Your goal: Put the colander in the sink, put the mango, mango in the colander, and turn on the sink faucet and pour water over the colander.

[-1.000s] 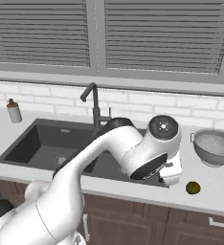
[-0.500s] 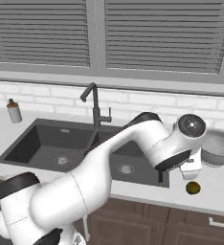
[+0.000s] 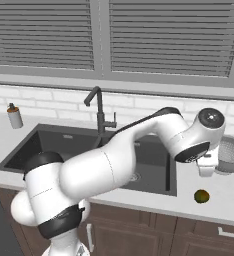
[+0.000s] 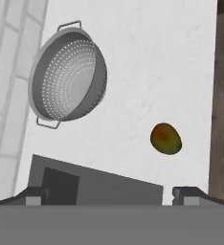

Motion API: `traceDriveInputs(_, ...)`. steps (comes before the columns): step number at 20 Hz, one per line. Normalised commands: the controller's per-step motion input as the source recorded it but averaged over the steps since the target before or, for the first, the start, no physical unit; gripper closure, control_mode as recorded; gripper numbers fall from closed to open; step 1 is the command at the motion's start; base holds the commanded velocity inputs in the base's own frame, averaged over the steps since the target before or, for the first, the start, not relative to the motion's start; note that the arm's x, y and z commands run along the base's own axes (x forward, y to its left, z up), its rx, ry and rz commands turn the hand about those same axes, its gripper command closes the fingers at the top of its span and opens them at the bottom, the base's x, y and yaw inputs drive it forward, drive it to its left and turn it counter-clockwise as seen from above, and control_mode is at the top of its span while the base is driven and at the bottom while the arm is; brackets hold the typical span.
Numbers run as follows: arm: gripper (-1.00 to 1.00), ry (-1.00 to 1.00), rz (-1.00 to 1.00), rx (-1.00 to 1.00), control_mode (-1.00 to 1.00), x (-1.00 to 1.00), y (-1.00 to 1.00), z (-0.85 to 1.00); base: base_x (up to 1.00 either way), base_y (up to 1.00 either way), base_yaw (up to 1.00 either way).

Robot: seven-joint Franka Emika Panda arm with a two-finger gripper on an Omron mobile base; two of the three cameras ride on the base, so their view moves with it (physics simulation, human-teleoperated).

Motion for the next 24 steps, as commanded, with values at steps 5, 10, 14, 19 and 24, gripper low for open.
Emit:
traceDriveInputs(5,-1.0,0.0,-0.11,0.0,-1.0,0.14,-0.11,-0.21,0.0,0.0,0.0)
traceDriveInputs(10,-1.0,0.04,-0.12,0.0,-1.0,0.09,-0.07,-0.27,0.0,0.0,0.0)
traceDriveInputs(14,-1.0,0.06,-0.08,0.0,-1.0,0.31,-0.07,-0.26,0.0,0.0,0.0)
traceDriveInputs(19,-1.0,0.06,-0.01,0.01,-1.0,0.45,-0.22,-0.21,0.0,0.0,0.0)
traceDriveInputs(24,-1.0,0.01,0.0,0.07,-1.0,0.24,-0.45,-0.11,0.0,0.0,0.0)
